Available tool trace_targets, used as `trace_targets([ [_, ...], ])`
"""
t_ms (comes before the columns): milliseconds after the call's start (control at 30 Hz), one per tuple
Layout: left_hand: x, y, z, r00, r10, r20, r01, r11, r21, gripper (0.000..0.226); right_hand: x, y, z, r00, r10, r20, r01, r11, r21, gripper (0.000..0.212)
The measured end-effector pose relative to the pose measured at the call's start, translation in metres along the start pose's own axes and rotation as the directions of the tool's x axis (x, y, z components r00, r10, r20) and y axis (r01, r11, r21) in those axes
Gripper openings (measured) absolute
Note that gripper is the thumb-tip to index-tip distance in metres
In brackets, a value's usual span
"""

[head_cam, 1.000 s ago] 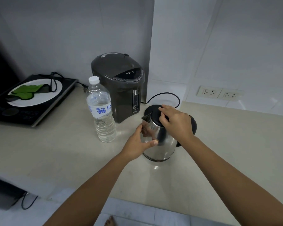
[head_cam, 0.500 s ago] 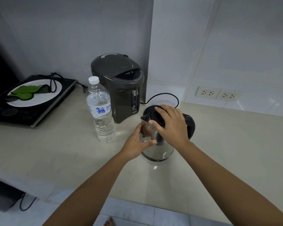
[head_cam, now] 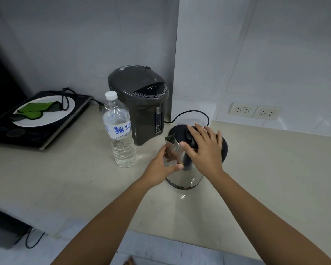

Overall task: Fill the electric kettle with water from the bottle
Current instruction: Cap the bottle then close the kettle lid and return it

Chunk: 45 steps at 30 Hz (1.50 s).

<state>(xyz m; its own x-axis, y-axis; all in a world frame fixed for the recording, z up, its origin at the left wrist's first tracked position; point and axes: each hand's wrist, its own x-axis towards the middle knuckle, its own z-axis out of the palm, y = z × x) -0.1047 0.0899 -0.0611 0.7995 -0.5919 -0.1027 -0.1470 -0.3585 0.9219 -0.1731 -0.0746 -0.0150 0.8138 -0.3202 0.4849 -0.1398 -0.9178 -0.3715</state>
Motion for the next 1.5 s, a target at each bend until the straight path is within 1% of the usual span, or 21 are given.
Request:
trace_targets([
  [133,0.001,-0.003,0.002,1.000,0.011,-0.014,-0.011,1.000,-0.007,0.075,-0.014,0.015,0.002,0.996,0.092,0.006,-0.092,0.995,0.047,0.074],
  [200,0.001,-0.003,0.002,1.000,0.003,-0.021,-0.003,1.000,0.007,0.070,-0.019,0.022,0.001,0.991,0.129,0.024,-0.131,0.984,0.123,0.079],
  [267,0.002,-0.003,0.002,1.000,-0.004,-0.022,0.004,1.000,0.012,0.067,-0.024,0.030,0.001,0.980,0.196,0.041,-0.200,0.953,0.228,0.085],
  [400,0.002,-0.003,0.003,1.000,0.004,0.002,-0.004,1.000,0.001,0.067,-0.035,0.046,-0.001,0.926,0.363,0.106,-0.374,0.838,0.397,0.098],
  [500,0.002,-0.003,0.001,1.000,-0.016,0.023,0.017,1.000,-0.014,0.070,-0.041,0.052,0.003,0.891,0.422,0.165,-0.445,0.746,0.495,0.104],
  [567,0.003,-0.004,0.000,0.999,-0.013,0.052,0.013,1.000,-0.005,0.079,-0.042,0.054,0.008,0.867,0.461,0.189,-0.475,0.647,0.597,0.116],
  [600,0.003,-0.006,0.001,0.997,-0.006,0.073,0.005,1.000,0.011,0.088,-0.042,0.055,0.010,0.853,0.483,0.197,-0.486,0.600,0.635,0.122],
  [667,0.004,-0.010,0.005,0.996,0.011,0.093,-0.013,1.000,0.025,0.103,-0.042,0.055,0.013,0.838,0.506,0.203,-0.497,0.556,0.666,0.125],
  [767,0.007,-0.009,0.009,0.999,0.013,0.047,-0.014,1.000,0.019,0.108,-0.041,0.057,0.015,0.834,0.517,0.193,-0.498,0.555,0.666,0.121],
  [900,0.015,-0.005,0.008,0.999,0.046,0.008,-0.047,0.995,0.084,0.101,-0.036,0.060,0.015,0.829,0.534,0.168,-0.489,0.545,0.681,0.118],
  [1033,0.029,0.005,0.003,0.996,0.089,0.003,-0.089,0.991,0.099,0.097,-0.022,0.061,0.011,0.831,0.537,0.142,-0.461,0.523,0.717,0.116],
  [1100,0.040,0.013,-0.001,0.994,0.108,-0.004,-0.107,0.989,0.101,0.100,-0.009,0.063,0.008,0.837,0.532,0.127,-0.446,0.531,0.720,0.114],
  [1167,0.053,0.022,-0.004,0.993,0.116,-0.018,-0.114,0.988,0.102,0.101,0.009,0.068,0.005,0.851,0.516,0.096,-0.423,0.565,0.709,0.112],
  [1267,0.076,0.035,-0.006,0.994,0.108,-0.027,-0.106,0.991,0.083,0.103,0.041,0.076,0.002,0.872,0.483,0.081,-0.398,0.602,0.692,0.113],
  [1367,0.101,0.044,-0.007,0.995,0.092,-0.040,-0.090,0.995,0.054,0.103,0.071,0.085,0.004,0.881,0.462,0.096,-0.397,0.615,0.682,0.113],
  [1500,0.133,0.045,-0.005,0.997,0.044,-0.058,-0.040,0.997,0.059,0.115,0.100,0.101,0.013,0.895,0.428,0.128,-0.390,0.611,0.689,0.103],
])
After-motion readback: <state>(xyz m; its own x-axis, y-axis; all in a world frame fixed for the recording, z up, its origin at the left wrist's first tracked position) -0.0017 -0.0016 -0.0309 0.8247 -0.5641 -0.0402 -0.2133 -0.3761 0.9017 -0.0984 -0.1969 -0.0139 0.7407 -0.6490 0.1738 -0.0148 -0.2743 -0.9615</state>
